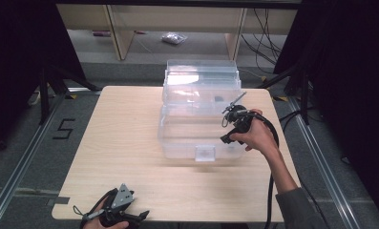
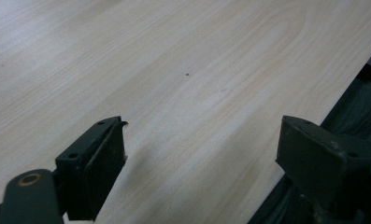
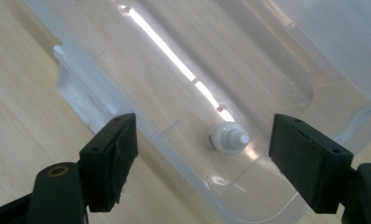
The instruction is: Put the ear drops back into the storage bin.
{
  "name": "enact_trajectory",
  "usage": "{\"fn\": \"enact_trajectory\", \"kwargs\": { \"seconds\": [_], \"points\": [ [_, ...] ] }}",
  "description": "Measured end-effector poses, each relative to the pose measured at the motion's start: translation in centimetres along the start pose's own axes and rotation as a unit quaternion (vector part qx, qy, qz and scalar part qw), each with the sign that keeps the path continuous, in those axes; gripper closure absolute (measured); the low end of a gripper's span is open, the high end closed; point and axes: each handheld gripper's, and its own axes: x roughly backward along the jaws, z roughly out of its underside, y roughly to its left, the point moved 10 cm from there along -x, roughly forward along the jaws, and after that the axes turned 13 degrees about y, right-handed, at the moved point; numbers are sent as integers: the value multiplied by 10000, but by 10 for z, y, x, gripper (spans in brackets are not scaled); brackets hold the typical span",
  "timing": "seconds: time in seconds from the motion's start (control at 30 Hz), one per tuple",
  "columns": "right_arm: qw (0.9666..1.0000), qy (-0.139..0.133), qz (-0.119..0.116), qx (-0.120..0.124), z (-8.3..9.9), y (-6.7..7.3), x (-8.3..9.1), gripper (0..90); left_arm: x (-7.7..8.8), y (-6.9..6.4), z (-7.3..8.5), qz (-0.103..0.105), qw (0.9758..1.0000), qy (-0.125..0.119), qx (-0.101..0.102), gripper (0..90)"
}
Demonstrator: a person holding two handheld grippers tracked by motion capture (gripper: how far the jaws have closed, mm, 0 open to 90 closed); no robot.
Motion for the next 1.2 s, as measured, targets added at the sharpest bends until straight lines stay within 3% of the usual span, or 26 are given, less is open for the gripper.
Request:
{"fn": "enact_trajectory", "kwargs": {
  "seconds": [0.13,0.27,0.33,0.5,0.87,0.93,1.03,1.1,1.13,1.2],
  "points": [
    [9999,-87,-53,-65,5,6,3,244,0,0,0,-10,10000,12,-9,149],
    [9998,-196,-57,-43,11,10,7,240,0,0,0,4,10000,26,-7,149],
    [9995,-316,-36,79,11,11,8,241,0,0,0,6,10000,31,-9,149],
    [9990,-425,-132,0,17,19,9,239,0,0,0,4,10000,27,-8,149],
    [9965,-809,-175,127,24,33,7,223,0,0,0,-17,10000,0,-6,149],
    [9962,-828,-271,54,27,38,6,223,0,0,0,-18,10000,4,-9,149],
    [9958,-885,-231,93,29,41,6,221,0,0,0,-22,10000,2,-6,149],
    [9955,-914,-233,-5,32,44,6,219,0,0,0,-20,10000,3,-2,149],
    [9948,-987,-200,128,32,45,6,219,0,0,0,-21,10000,3,0,149],
    [9944,-1019,-245,128,35,50,5,217,0,0,1,-6,10000,39,-5,149]
  ]
}}
